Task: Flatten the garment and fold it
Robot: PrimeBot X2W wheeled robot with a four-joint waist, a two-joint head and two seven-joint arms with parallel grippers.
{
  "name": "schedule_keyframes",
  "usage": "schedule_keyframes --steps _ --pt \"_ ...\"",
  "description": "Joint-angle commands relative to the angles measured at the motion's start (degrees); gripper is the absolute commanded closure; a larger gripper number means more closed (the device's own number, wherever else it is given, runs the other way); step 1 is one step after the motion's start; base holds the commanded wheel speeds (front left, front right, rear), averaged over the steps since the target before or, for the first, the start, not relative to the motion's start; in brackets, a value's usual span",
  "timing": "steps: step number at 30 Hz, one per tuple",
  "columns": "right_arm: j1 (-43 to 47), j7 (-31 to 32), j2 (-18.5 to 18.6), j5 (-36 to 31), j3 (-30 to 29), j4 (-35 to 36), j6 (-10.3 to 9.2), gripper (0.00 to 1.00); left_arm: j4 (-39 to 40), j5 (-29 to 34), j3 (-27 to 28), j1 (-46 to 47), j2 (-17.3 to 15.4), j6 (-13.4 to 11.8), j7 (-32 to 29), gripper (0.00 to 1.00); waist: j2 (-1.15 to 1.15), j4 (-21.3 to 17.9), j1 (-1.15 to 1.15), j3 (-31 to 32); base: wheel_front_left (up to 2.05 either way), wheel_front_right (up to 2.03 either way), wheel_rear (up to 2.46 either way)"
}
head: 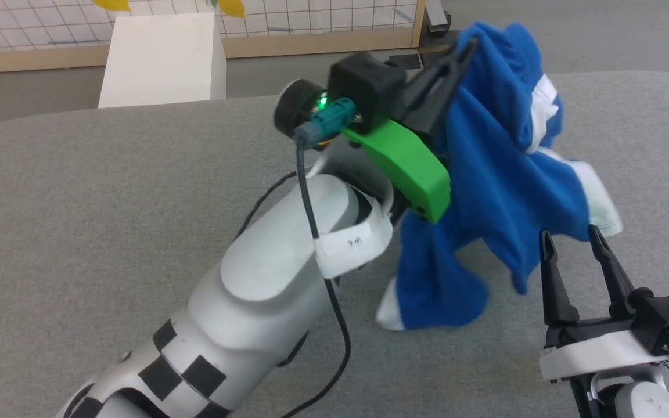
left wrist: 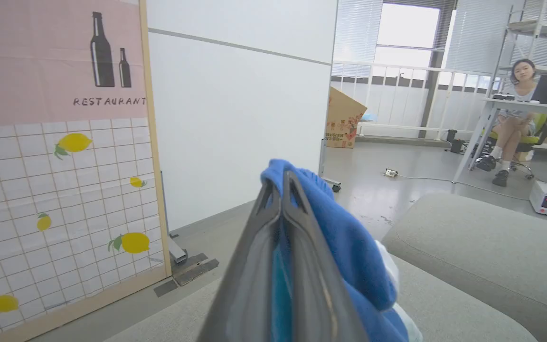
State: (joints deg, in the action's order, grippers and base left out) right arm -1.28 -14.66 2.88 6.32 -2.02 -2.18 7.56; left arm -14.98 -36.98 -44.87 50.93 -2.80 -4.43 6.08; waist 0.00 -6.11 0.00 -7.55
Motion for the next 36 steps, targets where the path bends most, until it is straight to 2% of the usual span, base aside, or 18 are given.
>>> schedule_keyframes --steps 1,4,12,18,21,22,23,26,31,33,36 --pt "-0.6 -0.3 0.0 0.4 -0.1 0.0 -0.08 0.0 -1.5 -0.2 0.5 -0.2 -0.1 -1.4 0.6 1.0 0.0 0.0 0.0 0.1 0.0 0.0 0.0" --pt "-0.2 -0.3 0.0 0.5 -0.6 0.2 -0.08 0.0 -3.9 -0.6 2.1 -3.2 -1.6 -4.3 1.2 1.0 0.0 0.3 0.0 0.1 0.0 0.0 0.0" --pt "0.4 -0.3 0.0 -0.4 -1.1 0.5 -0.08 0.0 -6.9 -6.2 8.0 -21.8 -10.2 -10.9 2.4 1.0 0.0 2.7 0.0 0.6 0.0 0.0 0.0" --pt "0.9 -0.3 0.0 -1.0 -0.8 0.5 -0.08 0.0 -6.2 -10.8 11.5 -34.9 -13.7 -14.6 2.7 1.0 0.0 5.4 0.0 1.4 0.0 0.0 0.0" --pt "1.2 -0.3 0.0 -1.3 -0.7 0.4 -0.08 0.0 -5.2 -12.3 11.3 -39.4 -14.6 -16.1 0.2 1.0 0.0 6.6 0.0 1.9 0.0 0.0 0.0" --pt "1.3 -0.3 0.0 -1.4 -0.6 0.3 -0.08 0.0 -4.4 -12.8 10.9 -40.7 -14.8 -16.2 -1.0 0.55 0.0 6.9 0.0 2.1 0.0 0.0 0.0" --pt "1.3 -0.3 0.0 -1.5 -0.5 0.3 -0.08 0.0 -3.7 -13.1 10.6 -41.4 -15.0 -15.9 -1.6 0.0 0.0 7.2 0.0 2.2 0.0 0.0 0.0" --pt "1.4 -0.3 0.0 -1.7 -0.2 0.2 -0.08 0.0 -0.7 -13.4 10.5 -42.8 -15.3 -14.8 -0.5 0.0 0.0 8.0 0.0 2.3 0.0 0.0 0.0" --pt "1.2 -0.3 0.0 -1.9 0.5 0.4 -0.08 0.0 4.5 -10.8 13.4 -42.5 -14.9 -12.8 7.5 0.0 0.0 8.6 0.0 2.6 0.0 0.0 0.0" --pt "0.8 -0.3 0.0 -1.9 1.2 0.3 -0.08 0.0 6.6 -8.0 15.8 -42.2 -14.5 -12.2 8.7 0.0 0.0 8.6 0.0 2.6 0.0 0.0 0.0" --pt "-0.7 0.5 0.0 -1.5 2.9 -0.8 -0.08 0.0 11.8 -0.5 21.9 -42.2 -12.5 -10.4 8.9 0.0 0.0 8.6 0.0 2.2 0.0 0.0 0.0"
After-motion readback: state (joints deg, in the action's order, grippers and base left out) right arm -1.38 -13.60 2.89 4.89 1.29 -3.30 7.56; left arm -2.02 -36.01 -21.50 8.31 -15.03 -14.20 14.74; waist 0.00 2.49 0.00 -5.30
